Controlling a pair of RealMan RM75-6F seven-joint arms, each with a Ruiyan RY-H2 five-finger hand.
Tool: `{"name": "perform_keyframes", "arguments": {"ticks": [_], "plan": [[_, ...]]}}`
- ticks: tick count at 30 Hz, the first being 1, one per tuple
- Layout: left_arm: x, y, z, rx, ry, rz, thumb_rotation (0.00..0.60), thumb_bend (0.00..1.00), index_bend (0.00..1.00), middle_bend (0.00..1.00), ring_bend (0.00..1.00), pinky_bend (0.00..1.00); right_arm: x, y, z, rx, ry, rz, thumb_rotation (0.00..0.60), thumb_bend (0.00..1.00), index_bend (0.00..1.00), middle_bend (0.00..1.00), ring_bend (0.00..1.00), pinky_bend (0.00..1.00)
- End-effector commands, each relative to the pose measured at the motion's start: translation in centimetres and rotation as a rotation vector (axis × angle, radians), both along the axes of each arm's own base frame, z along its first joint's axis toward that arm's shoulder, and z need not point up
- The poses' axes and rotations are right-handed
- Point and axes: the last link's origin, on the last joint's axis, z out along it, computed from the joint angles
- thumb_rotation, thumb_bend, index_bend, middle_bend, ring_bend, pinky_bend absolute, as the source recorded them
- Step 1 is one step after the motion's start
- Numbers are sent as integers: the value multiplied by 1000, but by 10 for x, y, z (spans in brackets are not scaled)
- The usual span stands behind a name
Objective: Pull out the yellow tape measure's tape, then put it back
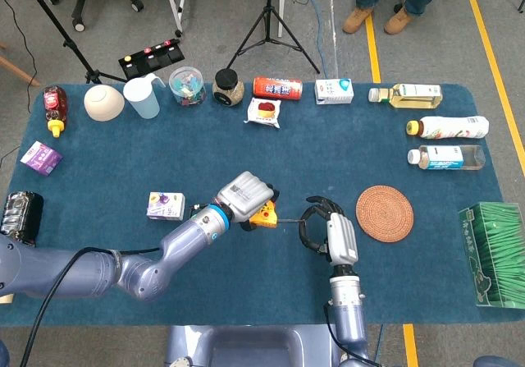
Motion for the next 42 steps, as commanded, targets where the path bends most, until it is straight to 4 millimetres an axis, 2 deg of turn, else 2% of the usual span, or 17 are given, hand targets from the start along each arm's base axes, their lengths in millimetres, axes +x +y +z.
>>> {"name": "perform_keyframes", "arguments": {"ticks": [1,12,19,23,24,42], "plan": [[0,0,0,1,3,-1,600,350,543,382,421,522,0,0,0,-1,-1,-2,600,510,712,330,258,183],[-5,4,4,26,15,-7,600,350,544,382,421,522,-2,0,0,9,7,-1,600,534,762,375,297,206],[-20,7,14,65,33,-16,600,350,544,382,421,522,-8,-2,3,12,14,-18,600,535,764,377,304,213],[-31,10,20,92,60,-28,600,352,543,382,421,522,-13,-2,5,15,12,-27,600,536,764,377,305,218],[-44,13,26,113,85,-19,600,351,544,382,421,522,-18,-4,8,6,8,-42,600,536,764,378,306,219],[-106,17,72,194,144,53,600,350,544,382,421,500,-40,-14,27,-27,62,-38,600,539,764,380,316,225]]}}
